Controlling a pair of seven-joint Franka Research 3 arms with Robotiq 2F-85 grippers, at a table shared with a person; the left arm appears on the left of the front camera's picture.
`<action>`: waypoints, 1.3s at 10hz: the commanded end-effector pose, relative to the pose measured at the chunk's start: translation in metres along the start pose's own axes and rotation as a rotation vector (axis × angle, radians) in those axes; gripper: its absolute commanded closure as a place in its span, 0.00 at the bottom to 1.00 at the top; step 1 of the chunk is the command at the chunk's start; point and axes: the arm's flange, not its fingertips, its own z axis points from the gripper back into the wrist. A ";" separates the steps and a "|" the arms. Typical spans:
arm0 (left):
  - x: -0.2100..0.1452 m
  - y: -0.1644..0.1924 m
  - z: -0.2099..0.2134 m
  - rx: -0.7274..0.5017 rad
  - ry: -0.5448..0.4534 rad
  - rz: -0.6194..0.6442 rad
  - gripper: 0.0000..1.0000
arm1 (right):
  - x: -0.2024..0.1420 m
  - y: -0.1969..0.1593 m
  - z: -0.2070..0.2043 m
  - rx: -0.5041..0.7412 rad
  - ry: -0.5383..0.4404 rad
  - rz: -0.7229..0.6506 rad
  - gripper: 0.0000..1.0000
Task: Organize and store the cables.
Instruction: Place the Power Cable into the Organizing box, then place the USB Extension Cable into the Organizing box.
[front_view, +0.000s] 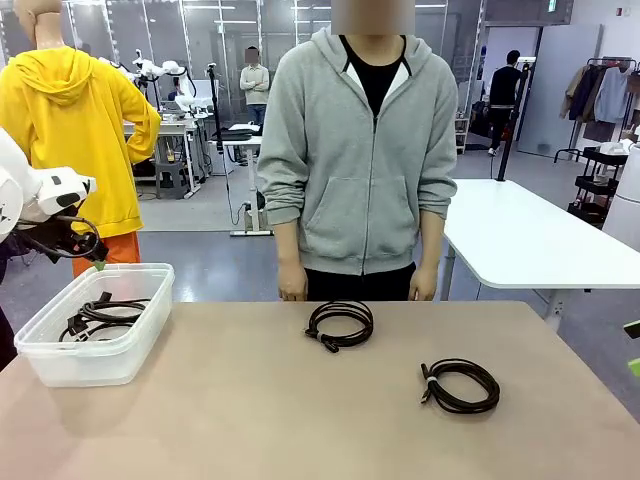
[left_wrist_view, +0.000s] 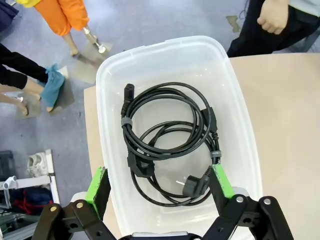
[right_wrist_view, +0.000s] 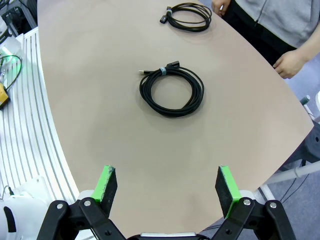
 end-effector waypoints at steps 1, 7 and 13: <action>-0.001 0.007 -0.003 0.010 0.006 0.002 0.00 | -0.002 -0.001 0.001 -0.003 -0.016 0.017 0.00; -0.001 0.007 -0.003 0.010 0.006 0.002 0.00 | -0.002 -0.001 0.001 -0.003 -0.016 0.017 0.00; -0.001 0.007 -0.003 0.010 0.006 0.002 0.00 | -0.002 -0.001 0.001 -0.003 -0.016 0.017 0.00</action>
